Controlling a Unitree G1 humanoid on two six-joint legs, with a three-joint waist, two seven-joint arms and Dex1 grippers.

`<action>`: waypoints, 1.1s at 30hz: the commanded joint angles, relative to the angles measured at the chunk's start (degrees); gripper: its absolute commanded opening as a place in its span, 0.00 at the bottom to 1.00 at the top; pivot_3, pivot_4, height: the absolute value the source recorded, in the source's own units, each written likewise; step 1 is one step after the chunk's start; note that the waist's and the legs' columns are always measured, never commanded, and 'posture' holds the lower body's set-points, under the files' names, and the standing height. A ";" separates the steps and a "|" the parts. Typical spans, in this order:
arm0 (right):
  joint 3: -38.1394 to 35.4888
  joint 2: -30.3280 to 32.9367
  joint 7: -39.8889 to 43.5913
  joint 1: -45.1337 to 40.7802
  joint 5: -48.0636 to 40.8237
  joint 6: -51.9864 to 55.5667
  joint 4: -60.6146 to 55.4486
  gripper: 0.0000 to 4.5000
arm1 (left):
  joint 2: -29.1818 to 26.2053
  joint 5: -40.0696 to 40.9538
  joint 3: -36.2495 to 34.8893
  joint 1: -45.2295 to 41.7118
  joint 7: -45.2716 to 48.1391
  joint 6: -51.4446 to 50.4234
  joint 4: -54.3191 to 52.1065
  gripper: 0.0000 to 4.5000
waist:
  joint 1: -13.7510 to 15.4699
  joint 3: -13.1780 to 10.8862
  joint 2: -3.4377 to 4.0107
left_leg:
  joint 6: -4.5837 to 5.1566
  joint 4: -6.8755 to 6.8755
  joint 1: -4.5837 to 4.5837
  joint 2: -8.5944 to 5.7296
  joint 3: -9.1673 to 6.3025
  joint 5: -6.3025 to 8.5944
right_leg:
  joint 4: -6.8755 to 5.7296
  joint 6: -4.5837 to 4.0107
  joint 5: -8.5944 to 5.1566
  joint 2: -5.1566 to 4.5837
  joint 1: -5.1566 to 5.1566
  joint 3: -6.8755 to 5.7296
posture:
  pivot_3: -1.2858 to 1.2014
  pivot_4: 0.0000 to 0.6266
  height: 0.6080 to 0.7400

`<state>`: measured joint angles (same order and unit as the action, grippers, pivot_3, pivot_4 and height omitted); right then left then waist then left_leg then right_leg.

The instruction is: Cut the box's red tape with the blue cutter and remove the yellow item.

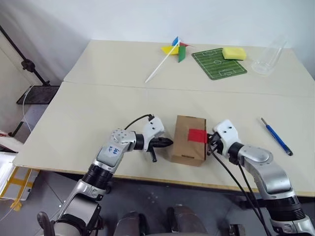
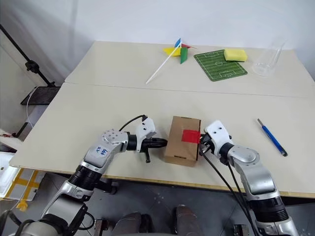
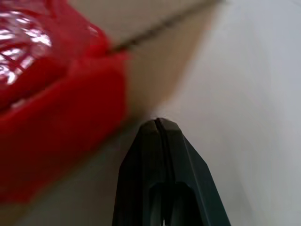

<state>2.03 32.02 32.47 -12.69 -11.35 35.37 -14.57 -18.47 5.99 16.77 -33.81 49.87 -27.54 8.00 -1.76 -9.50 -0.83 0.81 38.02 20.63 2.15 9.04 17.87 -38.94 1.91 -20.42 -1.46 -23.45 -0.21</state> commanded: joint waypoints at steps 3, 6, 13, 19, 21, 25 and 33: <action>1.12 -1.26 -0.66 0.09 -0.42 2.44 -4.50 0.00 | -1.55 0.88 0.06 0.49 1.75 0.17 -3.14 0.00 | 0.04 -0.01 -0.01 | 0.00 0.00 0.00 0.00 0.00 0.00 | 0.01 0.00 0.00 0.00 0.00 0.00 | 0.52 0.24 1.00; 1.33 -1.51 -1.39 -0.59 0.33 2.36 -3.63 0.00 | -2.73 1.22 0.50 1.36 2.96 -0.29 -4.81 0.00 | 0.02 -0.01 -0.02 | 0.00 0.00 0.00 0.00 0.00 0.00 | 0.02 0.00 0.00 0.00 0.00 -0.01 | 0.52 0.24 1.00; 2.55 -1.96 -0.70 -1.96 0.98 0.68 -2.37 0.00 | -5.58 0.48 0.21 2.37 3.26 -1.20 -7.32 0.00 | 0.01 -0.03 -0.06 | 0.00 -0.01 0.00 0.00 0.00 0.00 | 0.02 0.00 0.00 0.00 0.00 -0.01 | 0.52 0.24 1.00; 0.56 1.61 0.32 -0.36 2.24 -2.03 -1.91 0.00 | -7.61 1.51 -0.03 2.79 5.02 -1.78 -9.95 0.00 | 0.05 -0.04 -0.07 | 0.05 -0.02 0.03 -0.01 0.00 0.03 | 0.10 0.00 0.00 -0.02 0.00 -0.01 | 0.52 0.24 1.00; -5.04 1.91 0.00 1.09 -1.44 1.31 -4.73 0.00 | -8.70 2.74 -1.49 2.79 6.24 -0.80 -11.25 0.00 | 0.14 -0.05 -0.08 | 0.05 -0.03 0.04 -0.01 0.00 0.03 | 0.10 0.00 0.00 -0.01 0.00 -0.01 | 0.52 0.24 1.00; -15.37 2.13 1.48 3.83 -12.52 12.31 -12.18 0.18 | -12.05 6.71 -5.31 2.14 10.58 0.04 -12.12 0.00 | 0.03 -0.06 -0.10 | 0.05 -0.04 0.08 0.00 -0.04 0.03 | 0.10 0.00 0.00 -0.02 -0.01 -0.03 | 0.52 0.24 1.00; -27.11 -2.13 -3.85 -2.94 -36.16 37.52 -18.27 0.78 | -12.03 13.94 -7.60 -5.22 16.52 -2.93 -8.73 0.00 | -0.17 -0.11 -0.19 | 0.03 -0.06 0.03 0.01 -0.09 0.02 | 0.08 -0.02 0.01 -0.02 0.03 -0.06 | 0.52 0.24 1.00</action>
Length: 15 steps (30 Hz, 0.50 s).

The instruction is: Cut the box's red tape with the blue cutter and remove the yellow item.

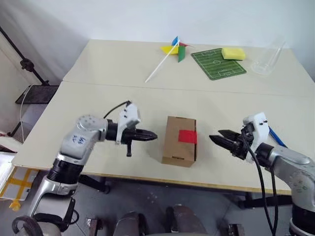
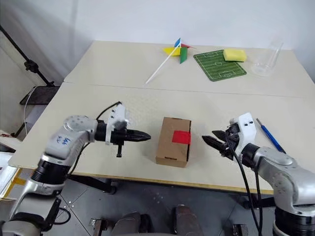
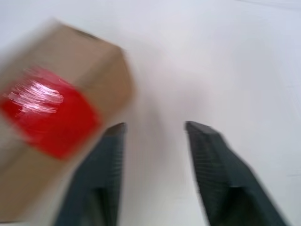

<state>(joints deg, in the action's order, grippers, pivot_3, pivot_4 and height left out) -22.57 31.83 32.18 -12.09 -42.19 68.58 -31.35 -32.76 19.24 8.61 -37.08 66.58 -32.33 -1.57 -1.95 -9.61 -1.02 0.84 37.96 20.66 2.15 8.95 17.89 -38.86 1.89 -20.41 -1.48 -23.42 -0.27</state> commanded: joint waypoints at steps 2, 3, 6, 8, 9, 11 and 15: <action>-1.71 -2.50 -5.71 -5.38 -6.10 6.52 -0.69 0.92 | 4.87 -0.80 1.94 -3.34 -1.51 3.88 3.19 0.00 | 0.19 0.00 0.00 | 0.02 0.00 0.03 -0.04 0.00 0.01 | 0.03 0.00 0.00 -0.03 -0.01 0.00 | 0.52 0.24 1.00; -0.62 -2.36 -6.52 -5.78 -5.56 6.70 -0.35 1.00 | 6.12 -2.02 2.83 -3.98 -2.18 5.47 4.66 0.00 | 0.23 0.00 0.00 | 0.03 0.00 0.04 -0.04 0.00 0.02 | 0.06 0.00 0.00 -0.03 -0.01 0.00 | 0.52 0.24 1.00; 2.97 -1.47 -8.69 -5.64 -2.10 5.00 1.14 1.00 | 9.88 -6.42 5.23 -5.78 -5.71 10.78 10.22 0.00 | 0.34 0.01 -0.01 | 0.08 0.00 0.25 -0.04 -0.04 0.04 | 0.21 0.00 0.00 -0.01 -0.13 -0.07 | 0.52 0.24 1.00; 4.66 -1.41 -10.56 -5.39 1.11 2.38 3.08 1.00 | 13.08 -10.71 8.04 -7.35 -8.91 15.19 14.99 0.00 | 0.46 0.01 -0.02 | 0.10 0.05 0.50 -0.04 -0.04 0.05 | 0.21 0.01 0.00 -0.02 -0.32 -0.07 | 0.52 0.24 1.00; 5.13 -1.28 -10.70 -5.24 1.56 1.81 3.41 1.00 | 14.89 -11.34 8.41 -7.92 -10.19 15.79 16.38 0.00 | 0.49 0.01 -0.02 | 0.13 0.09 0.51 -0.05 -0.05 0.06 | 0.24 0.01 0.00 -0.02 -0.31 -0.09 | 0.52 0.24 1.00; 5.50 -1.09 -10.42 -5.02 1.57 1.17 3.60 1.00 | 17.08 -11.92 8.41 -8.56 -11.58 16.04 18.03 0.00 | 0.46 0.01 -0.03 | 0.19 0.09 0.57 -0.08 -0.04 0.09 | 0.27 0.02 0.01 -0.04 -0.33 -0.09 | 0.52 0.24 1.00; 5.65 -1.17 -10.92 -4.04 1.49 0.46 4.05 1.00 | 17.08 -15.31 10.09 -8.41 -12.39 17.40 19.70 0.00 | 0.13 0.01 -0.03 | 0.19 0.05 0.51 -0.05 -0.04 0.09 | 0.27 0.03 0.01 0.00 -0.32 -0.08 | 0.52 0.24 1.00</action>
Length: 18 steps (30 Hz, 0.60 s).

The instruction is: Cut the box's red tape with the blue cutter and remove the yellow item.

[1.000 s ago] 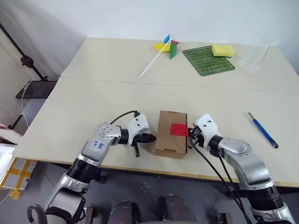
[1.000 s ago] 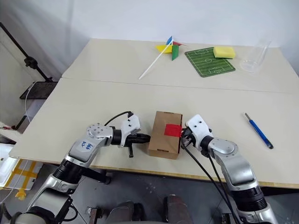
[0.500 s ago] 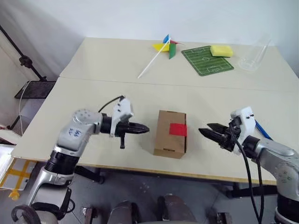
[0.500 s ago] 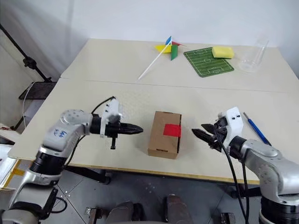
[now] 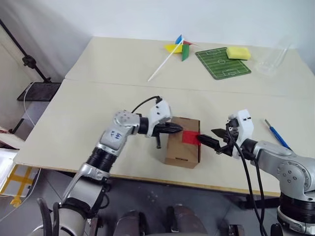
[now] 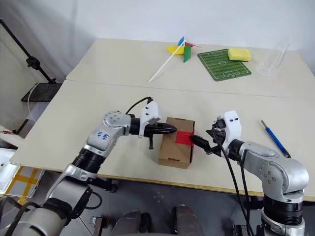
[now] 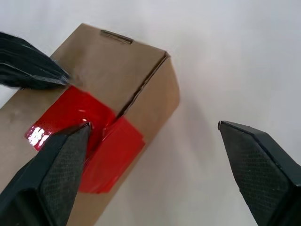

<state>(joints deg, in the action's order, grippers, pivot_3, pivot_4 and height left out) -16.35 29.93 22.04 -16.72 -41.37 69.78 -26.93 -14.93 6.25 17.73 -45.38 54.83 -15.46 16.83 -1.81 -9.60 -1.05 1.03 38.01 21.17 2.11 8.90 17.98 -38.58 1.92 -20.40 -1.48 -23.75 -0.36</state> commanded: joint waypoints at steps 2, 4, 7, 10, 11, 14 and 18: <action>-0.66 0.69 -1.04 0.75 0.59 -0.98 -0.12 1.00 | -1.09 -2.99 1.26 0.05 -0.63 -0.03 1.55 0.00 | 0.00 0.00 0.00 | -0.06 0.00 -0.06 0.01 0.00 -0.03 | -0.07 0.00 0.00 0.01 0.01 0.00 | 0.52 0.24 1.00; -0.84 0.73 -1.27 1.09 0.62 -1.03 0.17 1.00 | -1.88 -3.69 1.78 0.51 -0.02 -0.43 1.37 0.00 | -0.01 0.01 0.00 | -0.08 0.00 -0.10 0.02 0.00 -0.05 | -0.09 0.00 0.00 0.00 0.05 0.00 | 0.52 0.24 1.00; -1.04 1.00 -1.67 1.66 0.55 -0.64 0.62 1.00 | -2.47 -3.62 1.97 1.00 0.49 -1.59 0.82 0.00 | -0.02 0.03 -0.03 | -0.08 -0.01 -0.16 0.02 0.00 -0.05 | -0.09 0.00 0.00 0.00 0.11 0.00 | 0.52 0.24 1.00; -0.27 2.12 -2.10 2.00 1.16 -0.09 0.73 1.00 | -3.05 -3.91 2.45 1.32 0.89 -1.91 0.43 0.00 | 0.01 0.07 -0.07 | -0.08 -0.01 -0.19 0.02 -0.01 -0.05 | -0.08 0.00 0.00 0.00 0.14 0.00 | 0.52 0.24 1.00; -0.01 2.40 -2.21 1.97 1.17 0.07 0.67 1.00 | -3.10 -3.93 2.51 1.35 0.86 -1.98 0.38 0.00 | 0.01 0.10 -0.12 | -0.08 -0.01 -0.21 0.02 -0.01 -0.05 | -0.08 0.00 0.00 0.00 0.16 0.00 | 0.52 0.24 1.00; 0.78 2.70 -4.15 0.02 1.12 2.85 0.24 1.00 | -3.15 -3.89 2.72 1.36 0.83 -2.36 0.25 0.00 | -0.03 0.12 -0.15 | -0.08 -0.01 -0.25 0.02 -0.01 -0.05 | -0.07 0.00 0.00 0.00 0.21 0.00 | 0.52 0.24 1.00; 9.19 9.72 -4.02 -2.67 5.32 4.83 -0.56 1.00 | -3.19 -4.00 3.27 1.37 1.02 -2.71 0.04 0.00 | -0.09 0.18 -0.20 | -0.08 -0.01 -0.37 0.02 -0.01 -0.05 | -0.07 0.00 0.00 -0.03 0.31 0.01 | 0.52 0.24 1.00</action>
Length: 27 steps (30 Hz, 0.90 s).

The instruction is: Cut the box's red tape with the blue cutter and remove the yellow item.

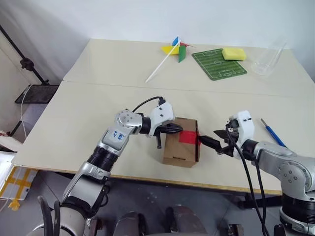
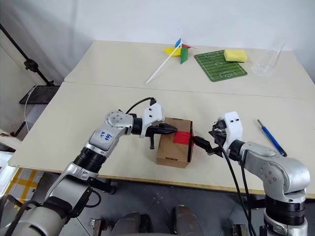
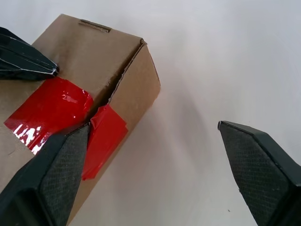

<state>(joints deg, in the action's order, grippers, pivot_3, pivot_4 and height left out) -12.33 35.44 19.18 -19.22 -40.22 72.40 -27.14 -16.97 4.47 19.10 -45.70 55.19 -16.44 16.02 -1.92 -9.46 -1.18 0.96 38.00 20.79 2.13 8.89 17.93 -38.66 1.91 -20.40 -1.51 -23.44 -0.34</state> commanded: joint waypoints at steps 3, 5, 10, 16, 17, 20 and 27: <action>9.73 7.80 -1.25 -1.98 6.72 2.52 0.65 1.00 | -1.17 -2.17 2.10 1.93 0.82 -2.18 0.29 0.00 | 0.11 0.19 -0.32 | -0.01 -0.09 -0.12 0.01 -0.03 0.00 | 0.09 0.00 0.00 0.01 0.11 -0.03 | 0.52 0.24 1.00; 11.14 8.11 -1.48 -3.27 8.07 2.77 1.74 1.00 | -1.18 -2.16 2.13 2.02 0.80 -2.50 0.04 0.00 | 0.08 0.20 -0.35 | 0.00 -0.11 -0.09 0.01 -0.03 0.01 | 0.13 0.00 0.00 -0.01 0.10 -0.02 | 0.52 0.24 1.00; 13.40 7.59 -1.05 -4.55 10.48 2.15 3.41 1.00 | -1.12 -1.98 2.04 2.26 0.54 -3.60 -0.86 0.00 | 0.07 0.20 -0.34 | 0.00 -0.11 0.05 0.00 -0.03 0.00 | 0.11 0.00 0.00 0.00 -0.04 -0.02 | 0.52 0.24 1.00; 11.08 4.06 -0.05 -2.72 10.41 -0.69 5.51 1.00 | -1.20 -1.90 1.81 2.48 0.24 -4.33 -1.57 0.00 | 0.11 0.20 -0.34 | 0.00 -0.11 0.07 0.01 -0.04 0.01 | 0.14 0.00 0.00 0.00 -0.04 -0.04 | 0.52 0.24 1.00; 9.36 3.00 0.05 -1.65 10.07 -1.69 6.27 1.00 | -1.19 -1.89 1.77 2.49 0.16 -4.41 -1.64 0.00 | 0.16 0.20 -0.35 | 0.00 -0.10 0.07 0.01 -0.04 0.00 | 0.14 0.00 0.00 0.00 -0.04 -0.04 | 0.52 0.24 1.00; 6.30 4.71 2.38 1.00 10.18 -3.98 7.05 1.00 | -1.34 -1.93 1.65 2.63 -0.02 -4.63 -2.11 0.00 | 0.25 0.20 -0.35 | 0.00 -0.10 0.12 0.00 -0.09 0.01 | 0.17 0.00 0.00 -0.01 -0.03 -0.09 | 0.52 0.24 1.00; 0.42 3.77 14.09 -0.25 1.09 -3.93 13.93 1.00 | -1.32 -1.97 1.40 2.54 -0.53 -4.79 -2.25 0.00 | 0.15 0.20 -0.34 | 0.00 -0.09 0.11 0.01 -0.10 0.00 | 0.14 0.00 0.00 0.02 -0.02 -0.11 | 0.52 0.24 1.00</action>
<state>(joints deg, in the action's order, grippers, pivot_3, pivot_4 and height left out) -11.58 38.15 30.21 -19.07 -37.46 68.80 -14.34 -17.63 4.26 19.10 -44.66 54.66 -19.95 12.40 -1.77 -9.26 -1.53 0.96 37.91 20.90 2.14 8.79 17.94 -38.51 1.91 -20.40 -1.50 -23.46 -0.46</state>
